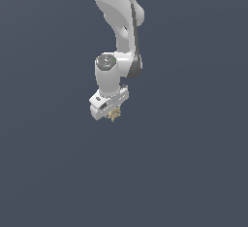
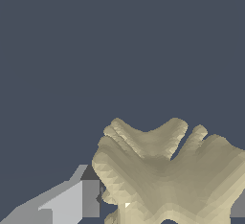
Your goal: Pick up the object and move it to a goal position.
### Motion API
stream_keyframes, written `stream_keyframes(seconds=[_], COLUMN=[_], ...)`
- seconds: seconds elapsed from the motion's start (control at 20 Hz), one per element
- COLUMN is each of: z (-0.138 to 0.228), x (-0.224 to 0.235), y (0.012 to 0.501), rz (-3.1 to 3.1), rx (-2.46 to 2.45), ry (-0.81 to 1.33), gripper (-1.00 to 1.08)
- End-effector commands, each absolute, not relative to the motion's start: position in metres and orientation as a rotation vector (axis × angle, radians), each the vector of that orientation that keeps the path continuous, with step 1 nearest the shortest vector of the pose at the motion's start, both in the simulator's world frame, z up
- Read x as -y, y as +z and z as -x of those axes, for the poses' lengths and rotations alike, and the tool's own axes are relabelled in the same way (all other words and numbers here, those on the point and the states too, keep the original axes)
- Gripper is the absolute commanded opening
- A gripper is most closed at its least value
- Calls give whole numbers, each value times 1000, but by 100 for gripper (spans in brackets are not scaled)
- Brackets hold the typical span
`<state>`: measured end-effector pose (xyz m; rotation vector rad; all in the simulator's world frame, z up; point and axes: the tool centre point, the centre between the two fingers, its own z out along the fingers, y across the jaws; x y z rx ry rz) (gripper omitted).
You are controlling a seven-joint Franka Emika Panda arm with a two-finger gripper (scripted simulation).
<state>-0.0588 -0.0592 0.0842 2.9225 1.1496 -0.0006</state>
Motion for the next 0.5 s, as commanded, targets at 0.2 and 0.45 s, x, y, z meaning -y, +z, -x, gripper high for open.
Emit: stream_keyframes(seconds=[0.2,0.45], z=[78,94], x=[29,2], y=[132,174], rz=[-2921,-2920], rx=[-1150,-1151], ry=[0,-1], gripper=[-100,-100])
